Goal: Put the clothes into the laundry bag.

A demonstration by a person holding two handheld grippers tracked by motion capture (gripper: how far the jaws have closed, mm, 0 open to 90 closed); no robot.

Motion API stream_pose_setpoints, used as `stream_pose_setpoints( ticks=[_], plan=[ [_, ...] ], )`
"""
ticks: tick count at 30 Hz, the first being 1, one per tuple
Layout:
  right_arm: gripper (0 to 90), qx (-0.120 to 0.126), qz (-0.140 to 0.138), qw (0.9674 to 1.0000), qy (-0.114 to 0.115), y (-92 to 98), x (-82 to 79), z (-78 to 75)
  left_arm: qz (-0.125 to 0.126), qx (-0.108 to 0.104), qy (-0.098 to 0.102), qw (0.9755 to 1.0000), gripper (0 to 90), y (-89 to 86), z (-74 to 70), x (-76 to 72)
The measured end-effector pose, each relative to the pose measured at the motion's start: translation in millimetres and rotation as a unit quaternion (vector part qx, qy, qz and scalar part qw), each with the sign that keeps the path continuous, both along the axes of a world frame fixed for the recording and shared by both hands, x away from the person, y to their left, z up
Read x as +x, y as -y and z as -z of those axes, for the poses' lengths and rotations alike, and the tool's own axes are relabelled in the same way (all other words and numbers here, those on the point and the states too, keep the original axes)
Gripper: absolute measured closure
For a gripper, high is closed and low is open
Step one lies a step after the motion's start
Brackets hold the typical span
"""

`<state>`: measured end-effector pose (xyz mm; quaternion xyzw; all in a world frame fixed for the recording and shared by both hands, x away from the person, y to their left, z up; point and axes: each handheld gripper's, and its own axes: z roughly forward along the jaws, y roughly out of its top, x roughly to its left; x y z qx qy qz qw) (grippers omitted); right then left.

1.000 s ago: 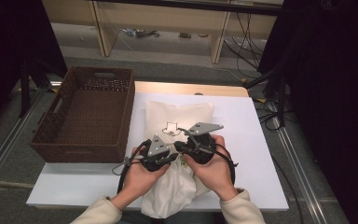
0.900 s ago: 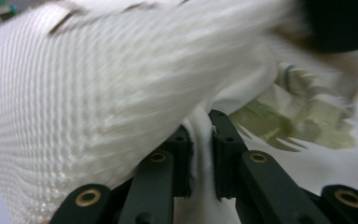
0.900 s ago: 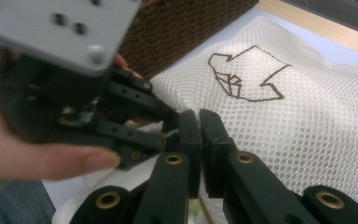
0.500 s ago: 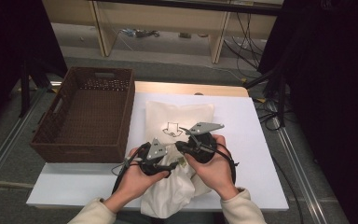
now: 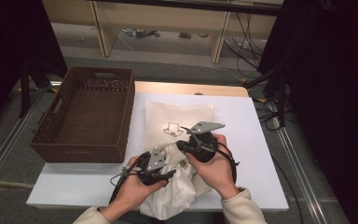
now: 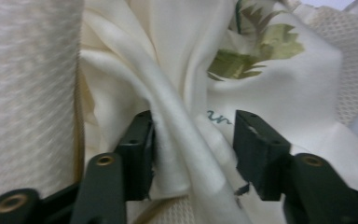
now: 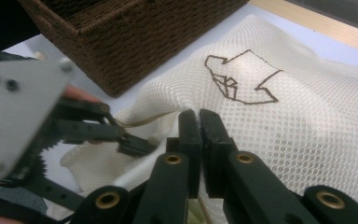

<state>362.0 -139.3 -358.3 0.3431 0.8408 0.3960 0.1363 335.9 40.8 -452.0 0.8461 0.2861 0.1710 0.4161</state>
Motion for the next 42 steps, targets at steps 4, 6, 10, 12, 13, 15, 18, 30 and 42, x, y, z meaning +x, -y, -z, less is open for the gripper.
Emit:
stream_pose_setpoints(
  ticks=[4, 6, 10, 12, 13, 15, 18, 30, 42],
  plan=[
    [89.3, -0.001, 0.004, 0.9999, -0.010, -1.2, -1.6, 0.4, -0.004, 0.005, -0.005, 1.0000, 70.0, 5.8, 1.9, 4.8],
    [89.3, 0.001, 0.011, 0.9998, -0.017, -2.3, -2.2, 0.5, -0.002, 0.006, -0.010, 0.9999, 75.4, 8.0, 1.7, 6.4],
    [89.3, 0.002, 0.007, 1.0000, -0.005, -4.5, -2.1, 3.0, -0.011, -0.007, -0.025, 0.9996, 79.3, 8.4, -1.7, 6.7],
    [89.3, 0.003, 0.014, 0.9998, -0.009, -4.9, -3.1, 2.6, -0.016, -0.025, -0.024, 0.9993, 79.8, 7.4, -5.2, 6.7],
    [89.3, 0.005, 0.007, 0.9999, -0.012, -5.1, -2.8, 2.6, -0.012, -0.028, -0.017, 0.9994, 79.9, 6.7, -8.0, 7.5],
    [89.3, -0.005, 0.003, 1.0000, -0.004, -3.7, -2.9, 1.0, -0.018, -0.044, -0.015, 0.9988, 80.2, 7.3, -13.2, 7.3],
    [89.3, -0.002, 0.000, 1.0000, 0.001, -3.5, -4.1, -1.9, -0.030, -0.062, -0.002, 0.9976, 80.3, 8.3, -21.2, 10.2],
    [89.4, 0.004, 0.002, 0.9998, -0.018, -3.5, -2.7, 1.5, -0.043, -0.046, 0.010, 0.9979, 75.9, 7.3, -12.5, 29.6],
    [89.3, 0.000, 0.000, 1.0000, -0.005, 0.1, -0.4, -0.3, 0.000, -0.031, -0.004, 0.9995, 32.7, -10.8, -24.2, -7.2]
  ],
)
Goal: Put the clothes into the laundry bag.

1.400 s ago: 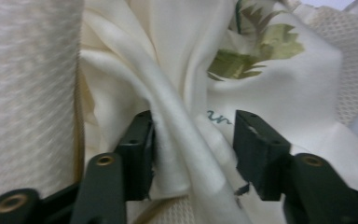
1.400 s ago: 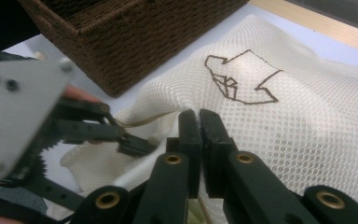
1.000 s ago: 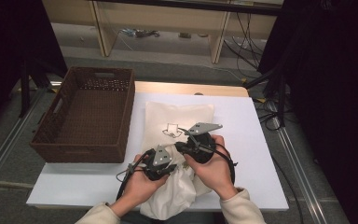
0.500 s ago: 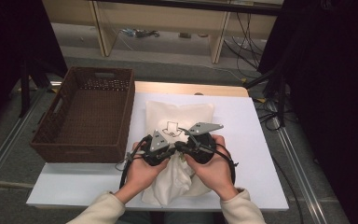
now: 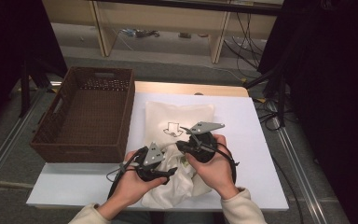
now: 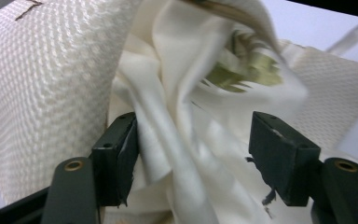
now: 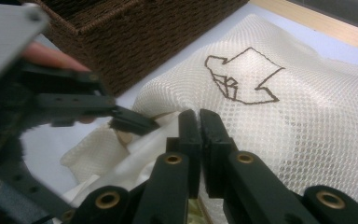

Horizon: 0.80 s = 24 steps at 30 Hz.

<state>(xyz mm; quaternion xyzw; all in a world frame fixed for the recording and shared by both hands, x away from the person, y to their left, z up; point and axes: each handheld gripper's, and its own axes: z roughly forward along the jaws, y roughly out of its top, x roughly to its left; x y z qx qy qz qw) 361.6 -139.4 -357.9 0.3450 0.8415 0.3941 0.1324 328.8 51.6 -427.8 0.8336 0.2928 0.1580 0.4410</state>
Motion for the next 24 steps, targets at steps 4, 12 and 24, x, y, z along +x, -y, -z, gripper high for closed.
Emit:
stream_pose_setpoints(
  ticks=[4, 12, 24],
  plan=[
    [89.2, 0.002, 0.009, 0.9999, -0.008, -0.4, -1.0, -0.3, 0.010, 0.007, 0.002, 0.9999, 29.2, 0.6, 2.0, -7.5],
    [89.2, -0.005, 0.004, 1.0000, 0.003, 0.0, -0.2, 0.2, 0.008, 0.029, -0.001, 0.9996, 47.1, 9.3, 25.6, 1.0],
    [89.2, -0.003, 0.003, 1.0000, -0.005, -2.1, -0.4, 1.9, -0.011, 0.013, -0.020, 0.9996, 80.0, 16.3, 27.7, 9.3]
  ],
)
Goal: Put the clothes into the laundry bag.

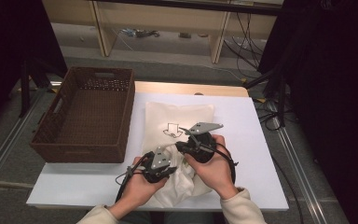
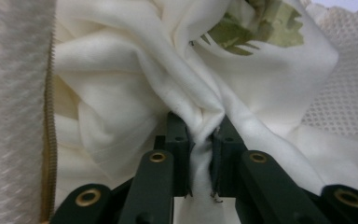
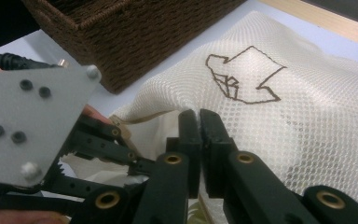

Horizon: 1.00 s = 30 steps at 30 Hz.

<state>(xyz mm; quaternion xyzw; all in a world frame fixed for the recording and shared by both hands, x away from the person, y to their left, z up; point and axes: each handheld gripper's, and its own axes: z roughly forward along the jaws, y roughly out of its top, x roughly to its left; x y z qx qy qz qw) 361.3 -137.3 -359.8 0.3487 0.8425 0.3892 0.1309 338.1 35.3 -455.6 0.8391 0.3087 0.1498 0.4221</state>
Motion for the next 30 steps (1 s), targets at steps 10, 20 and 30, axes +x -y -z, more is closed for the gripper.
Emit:
stream_pose_setpoints(
  ticks=[10, 20, 30],
  plan=[
    [89.3, 0.000, -0.003, 1.0000, 0.004, -0.2, -0.7, -0.9, -0.013, -0.033, 0.023, 0.9991, 82.1, 0.6, -17.8, 0.1],
    [89.4, -0.002, -0.013, 0.9998, 0.015, -0.5, -1.5, -2.1, -0.047, -0.029, 0.043, 0.9975, 82.0, 1.5, -17.0, 28.7],
    [89.2, 0.012, 0.008, 0.9999, -0.008, -0.1, -2.8, -0.9, -0.020, -0.041, 0.017, 0.9988, 51.2, -3.9, -17.7, 11.8]
  ],
)
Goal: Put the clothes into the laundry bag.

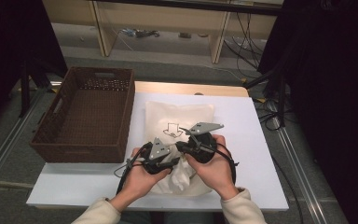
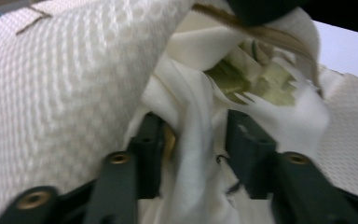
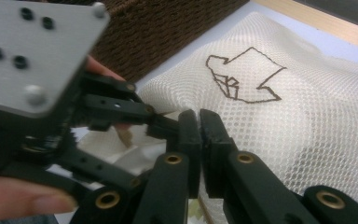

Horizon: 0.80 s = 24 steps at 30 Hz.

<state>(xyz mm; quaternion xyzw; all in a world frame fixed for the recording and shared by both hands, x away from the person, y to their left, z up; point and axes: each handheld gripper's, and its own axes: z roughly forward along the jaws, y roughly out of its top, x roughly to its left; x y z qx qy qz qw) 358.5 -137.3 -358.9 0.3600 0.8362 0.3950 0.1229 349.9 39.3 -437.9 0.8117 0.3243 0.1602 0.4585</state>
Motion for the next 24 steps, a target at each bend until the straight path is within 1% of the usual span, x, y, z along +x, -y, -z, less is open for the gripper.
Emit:
stream_pose_setpoints(
  ticks=[1, 2, 3, 4, 5, 6, 7, 8, 9, 10, 11, 12, 13, 14, 15, 16, 18, 19, 20, 21, 22, 23, 24],
  plan=[
    [89.2, -0.002, 0.004, 1.0000, -0.006, -0.1, -0.8, -1.1, -0.003, -0.009, -0.001, 1.0000, 47.3, -1.3, -0.8, -3.0],
    [89.2, -0.007, 0.004, 1.0000, 0.000, 0.3, -0.6, -1.5, -0.004, -0.009, 0.001, 1.0000, 42.9, -3.5, -2.3, -7.5],
    [89.2, -0.002, 0.001, 1.0000, -0.004, -0.1, -0.4, -0.6, 0.001, -0.001, 0.006, 1.0000, 38.8, -6.5, -2.6, -10.6],
    [89.1, -0.015, -0.007, 0.9998, 0.009, 1.0, 1.2, -0.4, -0.003, -0.003, 0.003, 1.0000, 34.6, -6.2, -3.0, -13.0],
    [89.2, -0.015, -0.007, 0.9998, 0.009, 0.8, 1.3, 0.0, -0.001, 0.004, 0.006, 1.0000, 32.9, -8.2, -3.3, -16.1],
    [89.1, -0.010, 0.000, 0.9999, -0.001, -0.6, -0.1, 0.0, 0.005, 0.010, 0.003, 0.9999, 30.3, -9.5, -3.2, -19.9],
    [89.2, -0.015, -0.009, 0.9998, 0.007, -0.1, 1.3, 0.2, 0.008, 0.014, 0.003, 0.9999, 28.7, -10.2, -2.6, -23.7],
    [89.2, -0.017, -0.014, 0.9997, 0.015, 0.5, 2.3, 0.2, 0.012, 0.015, 0.008, 0.9998, 27.4, -10.4, -2.1, -25.5],
    [89.2, -0.018, -0.016, 0.9996, 0.018, 1.1, 2.7, 0.3, 0.020, 0.019, 0.005, 0.9996, 26.7, -10.8, -1.8, -27.5],
    [89.2, -0.017, -0.015, 0.9996, 0.019, 1.3, 2.9, 0.3, 0.020, 0.019, 0.008, 0.9996, 25.4, -9.8, -0.3, -29.6],
    [89.1, -0.016, -0.007, 0.9997, 0.016, 1.3, 2.3, -0.3, 0.019, 0.024, 0.007, 0.9995, 24.5, -8.5, 1.0, -31.6],
    [89.1, -0.015, -0.009, 0.9997, 0.015, 1.5, 2.5, -0.2, 0.019, 0.022, 0.006, 0.9996, 23.8, -6.8, 2.2, -32.2],
    [89.1, -0.015, -0.008, 0.9998, 0.014, 1.4, 2.3, -0.3, 0.021, 0.026, 0.006, 0.9994, 23.1, -5.4, 4.0, -32.4],
    [89.1, -0.014, -0.006, 0.9998, 0.012, 1.0, 1.9, -0.4, 0.025, 0.032, 0.005, 0.9992, 22.5, -4.1, 4.9, -31.9],
    [89.2, -0.017, -0.007, 0.9997, 0.015, 1.2, 2.0, -0.5, 0.028, 0.037, 0.003, 0.9989, 22.2, -1.4, 6.8, -31.0],
    [89.1, -0.019, -0.011, 0.9996, 0.020, 1.5, 2.4, -0.2, 0.025, 0.037, 0.003, 0.9990, 21.4, 0.2, 8.1, -30.4],
    [89.1, -0.018, -0.015, 0.9995, 0.021, 1.5, 3.1, 0.2, 0.024, 0.038, 0.008, 0.9990, 21.2, 4.3, 11.2, -28.3],
    [89.1, -0.015, -0.009, 0.9997, 0.015, 0.8, 2.5, 0.1, 0.025, 0.037, 0.001, 0.9990, 21.1, 5.9, 12.1, -27.8],
    [89.1, -0.016, -0.008, 0.9997, 0.015, 0.6, 2.7, 0.3, 0.020, 0.031, -0.001, 0.9993, 21.1, 8.5, 14.3, -26.7],
    [89.1, -0.015, -0.008, 0.9998, 0.010, 0.3, 2.5, 0.4, 0.021, 0.030, 0.001, 0.9993, 21.3, 10.3, 16.8, -25.2],
    [89.1, -0.011, -0.011, 0.9999, 0.003, 0.0, 2.6, 0.8, 0.022, 0.035, 0.000, 0.9992, 21.6, 12.2, 18.5, -24.0],
    [89.1, -0.015, -0.011, 0.9998, 0.011, 0.2, 2.9, 1.4, 0.021, 0.040, 0.000, 0.9990, 22.2, 14.8, 19.9, -23.3],
    [89.1, -0.016, -0.010, 0.9998, 0.007, 0.1, 2.6, 1.1, 0.022, 0.043, -0.001, 0.9988, 24.4, 16.1, 20.5, -22.7]
  ],
)
